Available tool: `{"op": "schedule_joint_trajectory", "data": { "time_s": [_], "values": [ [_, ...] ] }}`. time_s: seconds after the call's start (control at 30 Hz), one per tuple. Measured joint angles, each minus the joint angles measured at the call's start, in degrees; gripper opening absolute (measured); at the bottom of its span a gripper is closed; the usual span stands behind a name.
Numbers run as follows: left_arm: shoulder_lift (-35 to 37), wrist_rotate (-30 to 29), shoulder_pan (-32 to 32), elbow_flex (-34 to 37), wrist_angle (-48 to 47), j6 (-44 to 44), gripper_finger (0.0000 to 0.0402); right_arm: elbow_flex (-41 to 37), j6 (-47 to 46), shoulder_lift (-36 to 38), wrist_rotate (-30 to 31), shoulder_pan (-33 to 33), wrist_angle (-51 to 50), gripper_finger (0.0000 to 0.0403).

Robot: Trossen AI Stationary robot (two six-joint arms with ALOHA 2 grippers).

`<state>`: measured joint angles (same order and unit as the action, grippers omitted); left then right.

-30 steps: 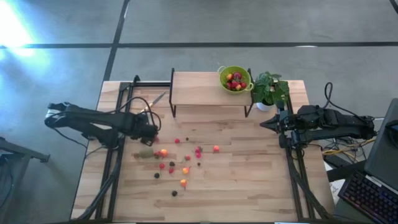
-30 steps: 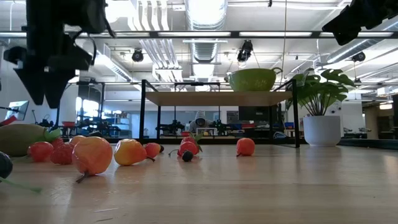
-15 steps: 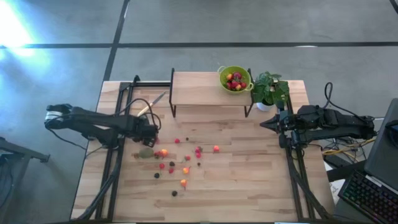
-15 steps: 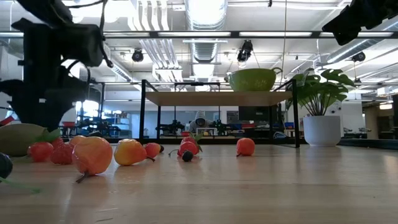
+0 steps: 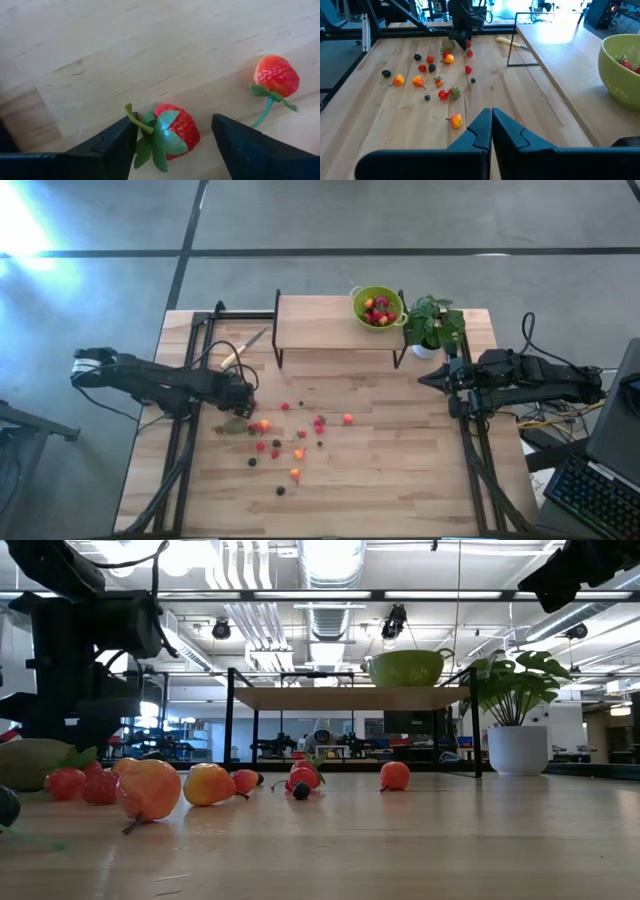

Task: Build produce basket
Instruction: Move the strawberry to the center of the table

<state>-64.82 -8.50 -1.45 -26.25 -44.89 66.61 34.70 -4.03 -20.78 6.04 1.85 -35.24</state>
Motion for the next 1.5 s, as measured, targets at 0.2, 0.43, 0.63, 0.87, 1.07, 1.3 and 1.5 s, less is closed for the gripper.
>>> {"op": "schedule_joint_trajectory", "data": {
  "time_s": [0.2, 0.43, 0.63, 0.87, 1.07, 1.3, 1.5],
  "values": [
    [-0.08, 0.05, 0.0, -0.39, 0.01, 0.3, 0.0229, 0.01, 0.0, 0.0, -0.02, 0.01, 0.0, 0.0008],
    [-0.08, 0.62, -0.02, -0.42, 0.09, 0.7, 0.018, 0.01, 0.0, 0.0, -0.01, 0.02, -0.02, 0.0008],
    [-0.08, 1.76, -0.04, -0.86, 0.16, -0.18, 0.0146, 0.02, 0.0, 0.0, -0.02, 0.0, -0.02, 0.0008],
    [0.05, 1.99, -0.04, -5.29, 0.28, -3.48, 0.0158, 0.0, 0.0, 0.0, -0.01, 0.02, 0.0, 0.0008],
    [0.07, 2.11, 0.0, -11.51, 2.3, -6.59, 0.0153, 0.0, 0.0, 0.0, -0.02, 0.0, 0.0, 0.0008],
    [0.04, 2.13, 0.0, -14.32, 23.76, -15.22, 0.0154, 0.02, 0.0, 0.0, -0.02, 0.01, -0.01, 0.0008],
    [-2.65, 3.47, 0.0, -14.35, 44.13, -21.9, 0.0151, 0.02, 0.0, 0.0, -0.02, 0.0, -0.02, 0.0008]
  ]
}}
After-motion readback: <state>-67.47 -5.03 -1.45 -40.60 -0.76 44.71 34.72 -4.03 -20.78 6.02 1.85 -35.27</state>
